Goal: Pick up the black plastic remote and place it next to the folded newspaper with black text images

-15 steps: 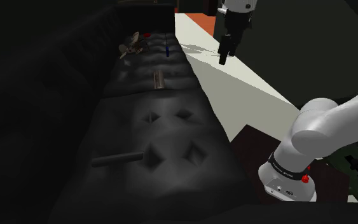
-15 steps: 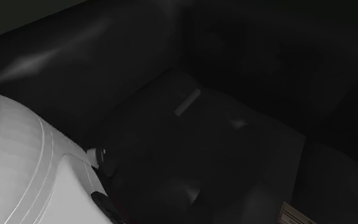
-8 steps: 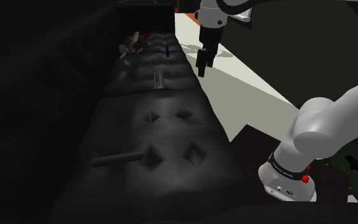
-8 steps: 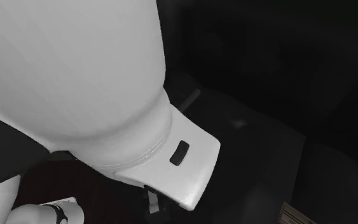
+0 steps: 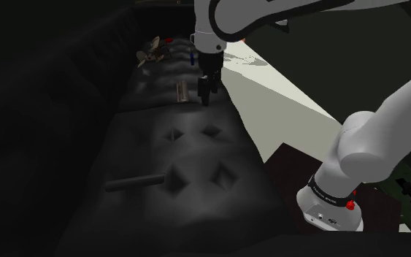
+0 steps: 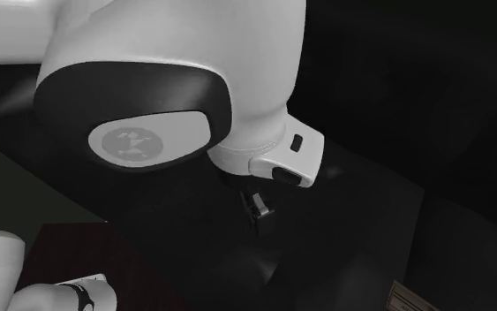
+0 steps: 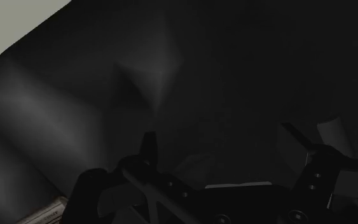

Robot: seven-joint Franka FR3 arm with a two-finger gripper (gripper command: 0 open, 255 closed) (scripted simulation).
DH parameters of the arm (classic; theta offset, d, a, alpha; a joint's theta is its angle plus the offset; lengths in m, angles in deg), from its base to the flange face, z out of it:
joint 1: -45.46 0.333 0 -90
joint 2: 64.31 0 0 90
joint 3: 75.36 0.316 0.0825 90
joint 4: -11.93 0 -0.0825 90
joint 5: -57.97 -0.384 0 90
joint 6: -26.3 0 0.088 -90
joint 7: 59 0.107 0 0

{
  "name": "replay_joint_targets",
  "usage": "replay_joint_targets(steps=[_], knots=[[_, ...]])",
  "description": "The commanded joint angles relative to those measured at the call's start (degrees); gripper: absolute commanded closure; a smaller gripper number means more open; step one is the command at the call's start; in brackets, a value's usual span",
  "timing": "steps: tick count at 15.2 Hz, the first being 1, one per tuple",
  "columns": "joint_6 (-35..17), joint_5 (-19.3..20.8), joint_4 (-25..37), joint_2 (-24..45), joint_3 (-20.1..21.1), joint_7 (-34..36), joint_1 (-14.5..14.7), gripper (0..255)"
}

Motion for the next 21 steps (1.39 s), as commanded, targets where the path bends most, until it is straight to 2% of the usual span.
replay_joint_targets(steps=[1,11,21], knots=[[-1.8,0.0,1.3,3.6,1.2,0.1,0.8,0],[-6.3,2.3,11.8,21.1,6.7,1.7,5.5,0],[-6.7,7.2,26.6,39.5,10.3,3.5,12.2,0]])
